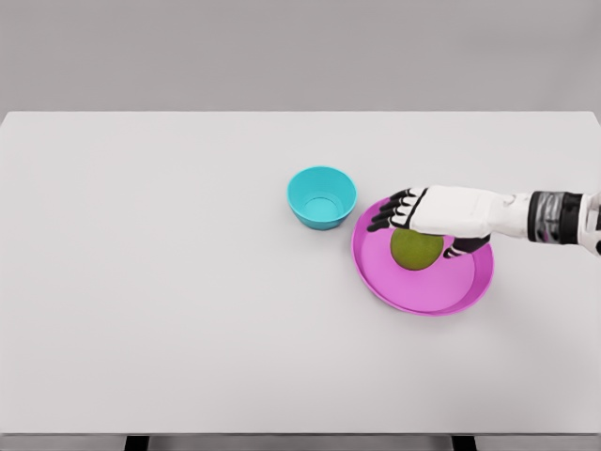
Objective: Put the apple from the pink plate into the blue bowl with your right arm
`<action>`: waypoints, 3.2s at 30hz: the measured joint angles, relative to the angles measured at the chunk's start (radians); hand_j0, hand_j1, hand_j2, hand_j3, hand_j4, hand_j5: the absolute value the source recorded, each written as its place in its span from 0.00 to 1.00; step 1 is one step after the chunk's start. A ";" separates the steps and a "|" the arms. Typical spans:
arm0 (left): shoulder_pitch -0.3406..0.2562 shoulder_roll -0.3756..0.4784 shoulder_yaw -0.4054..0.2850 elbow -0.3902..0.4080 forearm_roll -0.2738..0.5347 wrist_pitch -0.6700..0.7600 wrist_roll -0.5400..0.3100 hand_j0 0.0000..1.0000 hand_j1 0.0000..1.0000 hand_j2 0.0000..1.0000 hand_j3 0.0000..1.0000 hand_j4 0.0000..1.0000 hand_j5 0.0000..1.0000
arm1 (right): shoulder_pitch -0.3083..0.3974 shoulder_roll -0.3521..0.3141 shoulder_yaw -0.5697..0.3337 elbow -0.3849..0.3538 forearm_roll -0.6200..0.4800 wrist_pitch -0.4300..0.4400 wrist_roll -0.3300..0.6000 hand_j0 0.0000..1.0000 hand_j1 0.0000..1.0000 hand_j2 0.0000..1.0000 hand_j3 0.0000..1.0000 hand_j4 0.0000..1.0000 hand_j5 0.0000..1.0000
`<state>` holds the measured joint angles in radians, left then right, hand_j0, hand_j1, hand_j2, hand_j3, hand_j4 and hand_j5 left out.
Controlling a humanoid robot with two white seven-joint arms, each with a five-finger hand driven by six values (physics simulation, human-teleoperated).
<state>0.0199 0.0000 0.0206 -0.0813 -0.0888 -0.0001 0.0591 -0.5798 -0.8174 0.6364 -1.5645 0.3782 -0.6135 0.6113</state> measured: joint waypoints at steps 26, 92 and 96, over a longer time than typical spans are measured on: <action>0.000 0.000 0.000 0.000 0.000 0.000 0.000 1.00 1.00 1.00 1.00 1.00 1.00 | -0.037 0.041 0.076 0.110 0.017 0.000 0.000 0.82 0.82 0.82 0.82 0.82 0.82; 0.000 0.000 0.000 0.000 0.000 0.000 0.000 1.00 1.00 1.00 1.00 1.00 1.00 | -0.371 0.438 0.175 0.475 0.079 0.000 0.000 0.50 0.50 0.50 0.50 0.50 0.50; 0.000 0.000 0.000 0.000 0.000 0.000 0.000 1.00 1.00 1.00 1.00 1.00 1.00 | -0.374 0.443 0.177 0.492 0.080 0.000 0.000 1.00 1.00 1.00 1.00 1.00 1.00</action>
<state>0.0199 0.0000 0.0202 -0.0814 -0.0888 0.0000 0.0590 -0.9541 -0.3741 0.8134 -1.0729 0.4582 -0.6138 0.6113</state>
